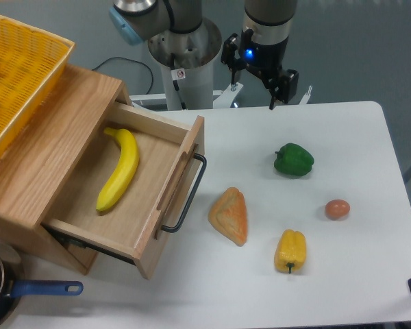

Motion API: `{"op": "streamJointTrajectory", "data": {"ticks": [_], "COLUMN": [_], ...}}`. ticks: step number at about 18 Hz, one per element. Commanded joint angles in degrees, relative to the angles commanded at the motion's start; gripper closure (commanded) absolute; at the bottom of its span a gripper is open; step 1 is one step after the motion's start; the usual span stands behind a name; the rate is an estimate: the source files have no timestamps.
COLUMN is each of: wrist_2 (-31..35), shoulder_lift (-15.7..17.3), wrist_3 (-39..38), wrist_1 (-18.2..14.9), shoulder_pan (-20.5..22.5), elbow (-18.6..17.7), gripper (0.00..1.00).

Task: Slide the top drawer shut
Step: 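Move the gripper down toward the open wooden drawer's front panel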

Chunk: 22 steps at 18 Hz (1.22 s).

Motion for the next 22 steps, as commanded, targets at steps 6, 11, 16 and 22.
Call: {"op": "streamJointTrajectory", "data": {"ticks": [6,11,16,22], "wrist_2": [0.1,-0.2,-0.2,-0.4], "shoulder_lift": [-0.9,-2.8,-4.3,-6.7], "wrist_3": [-0.5,-8.0,-13.7,-23.9], "wrist_1": [1.1,4.0,7.2,9.8], "shoulder_pan": [0.3,0.7,0.8,0.4], "elbow": [-0.4,-0.3,0.1,0.3], "gripper": [0.0,0.0,0.0,0.0]}}
